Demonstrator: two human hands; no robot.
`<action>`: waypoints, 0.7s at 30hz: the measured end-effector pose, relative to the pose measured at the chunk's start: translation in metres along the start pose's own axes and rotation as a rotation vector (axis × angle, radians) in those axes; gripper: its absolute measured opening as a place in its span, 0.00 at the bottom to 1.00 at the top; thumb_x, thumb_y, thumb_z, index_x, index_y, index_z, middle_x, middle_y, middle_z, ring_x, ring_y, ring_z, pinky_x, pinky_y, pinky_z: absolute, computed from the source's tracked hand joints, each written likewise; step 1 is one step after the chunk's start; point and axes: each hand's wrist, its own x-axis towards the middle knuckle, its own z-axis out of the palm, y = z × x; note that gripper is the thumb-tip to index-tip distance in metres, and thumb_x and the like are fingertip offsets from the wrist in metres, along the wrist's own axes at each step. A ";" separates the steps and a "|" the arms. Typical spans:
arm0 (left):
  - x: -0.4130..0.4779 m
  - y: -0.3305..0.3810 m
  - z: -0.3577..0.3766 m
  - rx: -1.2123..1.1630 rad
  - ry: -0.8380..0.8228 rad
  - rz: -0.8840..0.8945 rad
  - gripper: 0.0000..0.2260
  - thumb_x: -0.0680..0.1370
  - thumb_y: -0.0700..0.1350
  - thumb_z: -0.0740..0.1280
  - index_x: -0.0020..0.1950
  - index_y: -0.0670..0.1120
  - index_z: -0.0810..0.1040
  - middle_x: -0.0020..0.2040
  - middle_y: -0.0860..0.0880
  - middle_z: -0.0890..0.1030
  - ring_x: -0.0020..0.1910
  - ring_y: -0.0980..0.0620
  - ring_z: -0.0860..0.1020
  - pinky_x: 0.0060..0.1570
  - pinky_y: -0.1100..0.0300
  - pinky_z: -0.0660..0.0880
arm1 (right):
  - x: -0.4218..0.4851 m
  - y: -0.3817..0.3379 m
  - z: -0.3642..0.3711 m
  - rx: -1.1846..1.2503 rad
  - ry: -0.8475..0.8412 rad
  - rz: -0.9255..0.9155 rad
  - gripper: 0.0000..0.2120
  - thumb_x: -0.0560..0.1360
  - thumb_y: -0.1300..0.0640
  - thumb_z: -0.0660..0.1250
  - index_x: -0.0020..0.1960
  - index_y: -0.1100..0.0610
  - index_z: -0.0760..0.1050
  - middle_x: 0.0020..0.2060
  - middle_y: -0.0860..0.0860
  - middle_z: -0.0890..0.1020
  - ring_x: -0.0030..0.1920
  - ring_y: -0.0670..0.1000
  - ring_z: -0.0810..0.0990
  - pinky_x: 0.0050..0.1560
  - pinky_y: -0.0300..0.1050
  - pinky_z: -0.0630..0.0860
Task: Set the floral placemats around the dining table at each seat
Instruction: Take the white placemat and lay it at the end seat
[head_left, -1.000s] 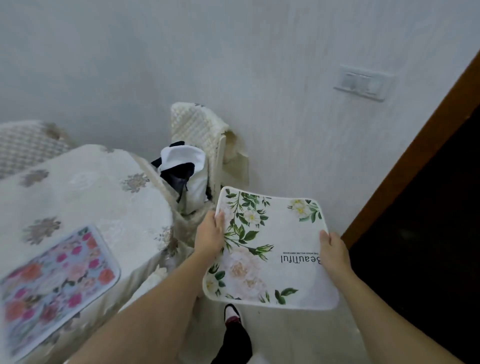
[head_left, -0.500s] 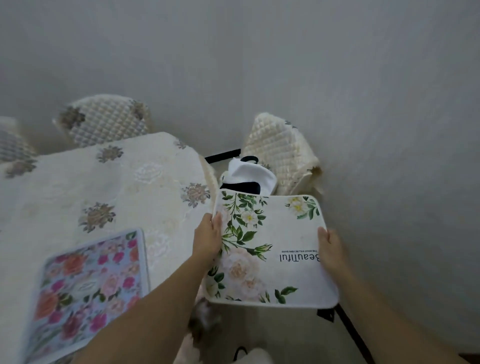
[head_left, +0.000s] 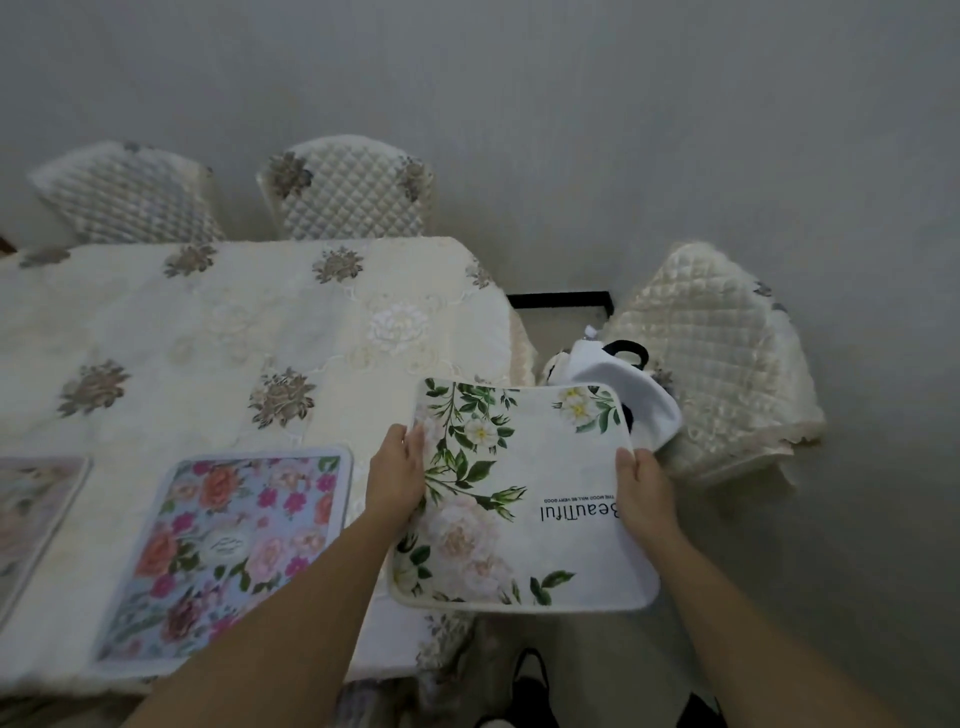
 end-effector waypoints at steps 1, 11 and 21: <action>0.006 0.000 0.000 0.006 0.016 -0.012 0.17 0.84 0.54 0.53 0.44 0.42 0.67 0.37 0.48 0.73 0.36 0.51 0.71 0.35 0.56 0.66 | 0.011 -0.003 0.005 -0.008 -0.023 -0.009 0.16 0.83 0.51 0.54 0.49 0.63 0.71 0.40 0.54 0.77 0.43 0.56 0.76 0.41 0.48 0.68; 0.071 -0.012 -0.003 0.027 0.080 -0.093 0.16 0.84 0.51 0.55 0.48 0.39 0.70 0.40 0.46 0.75 0.39 0.48 0.73 0.38 0.53 0.70 | 0.096 -0.031 0.056 -0.064 -0.149 -0.054 0.16 0.83 0.51 0.53 0.49 0.63 0.70 0.42 0.56 0.77 0.44 0.57 0.75 0.43 0.50 0.68; 0.156 -0.048 -0.001 -0.010 0.057 -0.187 0.15 0.84 0.50 0.56 0.48 0.39 0.71 0.42 0.43 0.75 0.42 0.45 0.73 0.41 0.51 0.69 | 0.162 -0.053 0.114 -0.093 -0.174 -0.072 0.15 0.83 0.50 0.53 0.53 0.62 0.71 0.46 0.56 0.78 0.46 0.57 0.76 0.45 0.50 0.70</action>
